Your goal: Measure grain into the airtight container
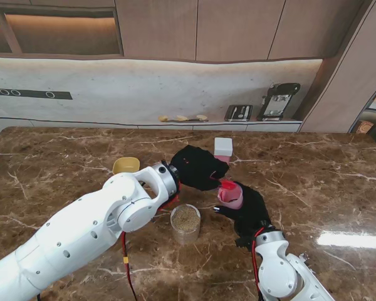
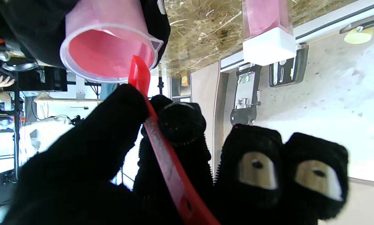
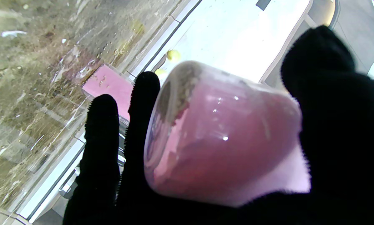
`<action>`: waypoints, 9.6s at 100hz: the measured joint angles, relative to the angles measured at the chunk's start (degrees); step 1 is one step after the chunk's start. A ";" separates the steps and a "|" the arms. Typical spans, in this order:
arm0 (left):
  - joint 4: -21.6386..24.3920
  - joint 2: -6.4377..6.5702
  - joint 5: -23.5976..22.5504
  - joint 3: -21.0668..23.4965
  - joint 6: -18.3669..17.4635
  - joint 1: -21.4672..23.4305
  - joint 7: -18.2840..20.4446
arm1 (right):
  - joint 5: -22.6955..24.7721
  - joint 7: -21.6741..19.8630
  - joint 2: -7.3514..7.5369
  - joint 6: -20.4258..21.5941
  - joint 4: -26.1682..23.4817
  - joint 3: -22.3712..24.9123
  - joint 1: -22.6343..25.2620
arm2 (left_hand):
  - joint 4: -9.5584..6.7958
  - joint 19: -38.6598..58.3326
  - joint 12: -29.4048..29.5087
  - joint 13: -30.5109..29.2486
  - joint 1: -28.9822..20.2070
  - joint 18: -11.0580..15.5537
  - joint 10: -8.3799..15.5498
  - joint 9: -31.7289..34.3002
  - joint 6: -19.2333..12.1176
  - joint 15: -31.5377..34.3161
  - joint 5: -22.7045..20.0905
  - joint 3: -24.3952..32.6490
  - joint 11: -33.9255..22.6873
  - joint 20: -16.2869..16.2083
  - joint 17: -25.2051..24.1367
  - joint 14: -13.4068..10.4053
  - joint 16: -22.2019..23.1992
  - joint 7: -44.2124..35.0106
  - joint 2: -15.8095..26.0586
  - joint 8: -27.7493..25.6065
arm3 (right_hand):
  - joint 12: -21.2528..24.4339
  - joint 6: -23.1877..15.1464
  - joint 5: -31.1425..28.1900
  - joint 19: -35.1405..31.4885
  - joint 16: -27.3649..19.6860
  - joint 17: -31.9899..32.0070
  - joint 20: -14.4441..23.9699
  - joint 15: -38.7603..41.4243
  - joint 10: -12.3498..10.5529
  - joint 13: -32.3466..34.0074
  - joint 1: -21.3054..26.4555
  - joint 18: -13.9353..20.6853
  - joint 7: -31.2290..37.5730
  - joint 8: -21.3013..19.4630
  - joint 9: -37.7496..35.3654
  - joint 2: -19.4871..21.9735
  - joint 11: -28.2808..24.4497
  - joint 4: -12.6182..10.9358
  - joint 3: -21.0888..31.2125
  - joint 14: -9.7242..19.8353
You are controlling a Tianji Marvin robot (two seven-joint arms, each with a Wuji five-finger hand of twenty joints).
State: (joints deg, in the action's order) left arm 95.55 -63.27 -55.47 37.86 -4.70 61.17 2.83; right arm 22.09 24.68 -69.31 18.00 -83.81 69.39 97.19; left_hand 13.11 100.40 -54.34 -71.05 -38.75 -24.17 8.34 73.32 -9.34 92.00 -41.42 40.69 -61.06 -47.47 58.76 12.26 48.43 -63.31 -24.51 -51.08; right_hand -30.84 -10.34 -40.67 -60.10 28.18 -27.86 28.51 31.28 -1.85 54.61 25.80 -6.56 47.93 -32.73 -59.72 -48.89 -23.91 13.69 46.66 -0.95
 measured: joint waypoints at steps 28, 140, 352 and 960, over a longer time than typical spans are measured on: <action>4.17 0.24 2.80 5.14 1.89 5.31 1.89 | -0.18 -0.05 -0.03 -0.36 -0.33 0.36 0.26 | 0.00 0.03 0.30 0.00 0.01 0.00 0.00 0.00 0.00 0.00 0.00 0.01 0.00 0.00 0.00 -0.01 0.00 0.00 0.00 -0.01 | 0.00 0.00 0.08 0.00 0.00 0.00 0.00 0.00 0.00 0.00 -0.02 0.00 0.00 0.73 0.00 0.17 0.00 0.00 0.00 0.00; 10.95 4.60 3.36 20.34 6.20 21.24 19.93 | -1.05 -1.08 0.05 -1.08 -1.18 0.74 0.61 | 0.00 0.12 0.32 0.00 0.00 0.00 0.00 0.00 0.00 0.01 0.00 0.01 0.00 0.00 0.00 -0.01 0.00 0.00 0.00 -0.02 | 0.02 1.26 0.61 0.00 0.00 0.34 0.00 -0.24 0.00 0.00 -2.99 0.00 -1.31 6.51 -0.01 0.76 0.00 0.01 4.02 0.00; 5.00 5.23 9.22 7.93 14.97 10.95 25.68 | -1.23 -0.67 -0.02 -0.55 -0.46 0.78 0.41 | -0.07 0.16 0.37 0.00 0.00 0.03 0.01 0.00 0.03 0.04 0.00 0.03 0.00 0.01 0.00 -0.01 0.00 0.00 0.00 -1.37 | 0.03 1.46 0.61 0.00 0.00 0.36 0.00 -0.24 0.00 0.00 -2.99 0.00 -2.01 6.51 -0.01 0.93 0.00 0.01 4.02 0.00; -0.21 -2.81 44.51 7.40 22.80 8.30 8.82 | -0.55 -0.72 -0.01 0.43 1.07 -0.03 -0.44 | -0.12 0.17 -0.22 0.00 -2.04 -1.39 -0.35 0.00 1.66 0.04 0.00 -2.66 0.00 0.05 0.00 0.56 0.00 -0.55 0.04 -0.65 | 0.04 1.87 0.61 0.00 0.00 0.69 0.00 -0.24 0.00 0.00 -3.00 0.00 -2.02 6.51 -0.01 1.08 0.02 0.01 4.02 0.00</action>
State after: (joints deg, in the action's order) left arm 95.35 -66.08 -10.96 45.26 18.09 69.47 11.65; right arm 21.54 23.95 -69.32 18.42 -82.74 69.36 96.75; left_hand 12.99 100.58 -54.56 -71.05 -40.80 -25.56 7.99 73.32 -7.68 92.03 -41.42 38.02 -61.06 -47.42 58.77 12.81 48.43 -63.86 -24.47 -51.72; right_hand -30.81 -8.48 -40.06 -60.10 28.18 -27.17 28.51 31.04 -1.85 54.61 22.80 -6.56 45.92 -26.22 -59.73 -47.81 -23.89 13.70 50.68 -0.95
